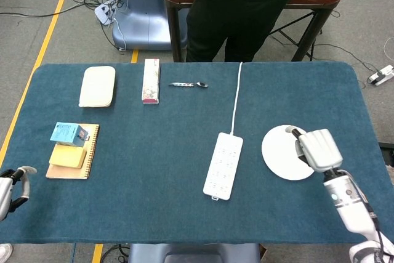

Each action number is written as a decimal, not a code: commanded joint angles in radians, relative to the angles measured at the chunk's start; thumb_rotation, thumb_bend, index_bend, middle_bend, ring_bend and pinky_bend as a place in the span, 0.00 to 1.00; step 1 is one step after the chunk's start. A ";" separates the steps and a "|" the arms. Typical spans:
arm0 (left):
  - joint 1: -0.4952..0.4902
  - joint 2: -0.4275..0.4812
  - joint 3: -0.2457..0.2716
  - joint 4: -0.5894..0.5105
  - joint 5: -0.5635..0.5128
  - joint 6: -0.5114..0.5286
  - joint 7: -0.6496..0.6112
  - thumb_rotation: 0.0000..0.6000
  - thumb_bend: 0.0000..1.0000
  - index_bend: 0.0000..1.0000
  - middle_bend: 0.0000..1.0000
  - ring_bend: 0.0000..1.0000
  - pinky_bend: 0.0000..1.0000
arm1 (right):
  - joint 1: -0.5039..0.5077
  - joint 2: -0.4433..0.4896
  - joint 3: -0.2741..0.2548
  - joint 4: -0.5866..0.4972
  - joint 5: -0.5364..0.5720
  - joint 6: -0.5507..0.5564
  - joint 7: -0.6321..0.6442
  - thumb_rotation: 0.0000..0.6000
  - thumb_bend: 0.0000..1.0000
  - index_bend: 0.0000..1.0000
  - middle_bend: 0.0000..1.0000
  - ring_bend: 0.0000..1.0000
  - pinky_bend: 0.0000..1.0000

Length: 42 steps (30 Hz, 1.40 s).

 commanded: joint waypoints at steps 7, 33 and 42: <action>-0.002 -0.003 -0.003 0.011 -0.007 -0.006 -0.012 1.00 0.65 0.47 0.57 0.46 0.67 | 0.142 -0.115 0.017 -0.015 0.143 -0.146 -0.178 1.00 1.00 0.36 1.00 1.00 1.00; -0.004 -0.006 -0.012 0.038 -0.032 -0.022 -0.050 1.00 0.65 0.47 0.57 0.46 0.67 | 0.334 -0.315 -0.031 0.132 0.379 -0.242 -0.322 1.00 1.00 0.36 1.00 1.00 1.00; -0.005 -0.005 -0.015 0.047 -0.041 -0.029 -0.066 1.00 0.65 0.47 0.57 0.46 0.67 | 0.376 -0.369 -0.044 0.181 0.410 -0.251 -0.320 1.00 1.00 0.36 1.00 1.00 1.00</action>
